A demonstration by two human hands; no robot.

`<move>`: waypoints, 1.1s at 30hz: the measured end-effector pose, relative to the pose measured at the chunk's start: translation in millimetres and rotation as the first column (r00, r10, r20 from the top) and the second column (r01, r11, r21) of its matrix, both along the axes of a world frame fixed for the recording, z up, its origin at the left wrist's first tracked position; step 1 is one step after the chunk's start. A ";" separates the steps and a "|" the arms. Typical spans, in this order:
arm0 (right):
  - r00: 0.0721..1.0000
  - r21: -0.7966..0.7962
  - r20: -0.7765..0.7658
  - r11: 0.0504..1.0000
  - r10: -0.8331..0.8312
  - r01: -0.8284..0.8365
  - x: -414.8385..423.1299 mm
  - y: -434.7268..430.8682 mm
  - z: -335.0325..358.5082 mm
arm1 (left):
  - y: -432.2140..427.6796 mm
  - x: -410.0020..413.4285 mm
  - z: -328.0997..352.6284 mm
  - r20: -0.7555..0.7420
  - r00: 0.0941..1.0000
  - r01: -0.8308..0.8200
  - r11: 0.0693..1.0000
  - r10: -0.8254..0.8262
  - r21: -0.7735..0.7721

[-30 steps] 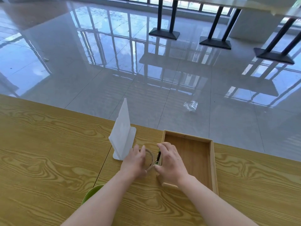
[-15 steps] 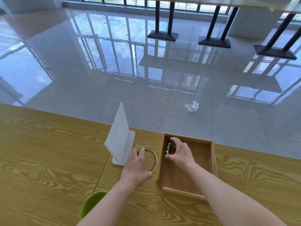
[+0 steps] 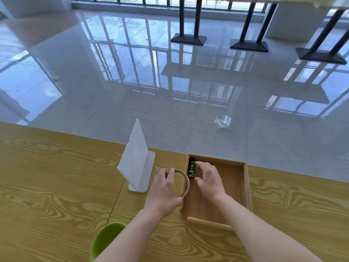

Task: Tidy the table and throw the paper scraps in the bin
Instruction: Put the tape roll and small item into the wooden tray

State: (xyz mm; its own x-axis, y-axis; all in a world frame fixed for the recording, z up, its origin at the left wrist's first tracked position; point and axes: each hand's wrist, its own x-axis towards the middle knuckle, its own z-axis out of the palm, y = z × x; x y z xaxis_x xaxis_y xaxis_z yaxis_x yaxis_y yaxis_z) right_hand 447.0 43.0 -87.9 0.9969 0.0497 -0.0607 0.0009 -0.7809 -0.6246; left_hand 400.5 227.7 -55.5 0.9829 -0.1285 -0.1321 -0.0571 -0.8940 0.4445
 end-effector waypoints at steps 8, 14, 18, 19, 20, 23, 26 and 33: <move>0.972 0.386 -0.210 0.905 -0.104 0.180 -35.7 -28.9 27.9 | -50.9 7.6 2.9 0.047 0.993 0.104 0.995 -0.104 -0.006; 0.912 0.291 -0.238 0.871 -0.335 0.396 -31.3 -61.1 15.9 | -67.3 3.0 -5.8 0.068 0.986 0.154 0.988 -0.153 -0.021; 0.871 0.122 -0.195 0.870 -0.450 0.477 -17.3 -71.4 7.6 | -47.9 -5.9 -16.1 -0.001 0.999 0.049 0.998 -0.049 -0.029; 0.877 0.078 -0.179 0.882 -0.447 0.465 -14.0 -70.4 5.7 | -43.6 -7.3 -17.8 -0.029 0.999 0.023 0.998 -0.024 -0.054; 0.882 0.040 -0.170 0.891 -0.440 0.452 -11.3 -68.8 3.9 | -40.8 -8.1 -18.9 -0.054 0.999 -0.003 0.996 -0.002 -0.084; 0.878 -0.006 -0.167 0.891 -0.448 0.454 -5.1 -61.4 1.1 | -37.7 -8.3 -20.7 -0.093 0.995 -0.058 0.986 0.044 -0.155; 0.880 -0.005 -0.157 0.892 -0.447 0.452 -2.8 -54.7 -1.4 | -37.6 -8.2 -23.2 -0.112 0.992 -0.081 0.981 0.062 -0.178; 0.892 0.079 -0.182 0.898 -0.414 0.433 1.0 -46.6 -3.5 | -34.3 -5.7 -27.8 -0.089 0.994 -0.073 0.979 0.056 -0.193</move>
State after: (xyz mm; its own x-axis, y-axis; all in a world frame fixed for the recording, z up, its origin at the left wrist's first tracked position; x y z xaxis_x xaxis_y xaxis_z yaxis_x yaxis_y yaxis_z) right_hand 448.0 -3.6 -91.5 0.9029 -0.3589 -0.2366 -0.4185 -0.6084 -0.6743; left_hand 394.8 193.4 -83.3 0.9766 -0.0966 -0.1921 0.0421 -0.7900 0.6116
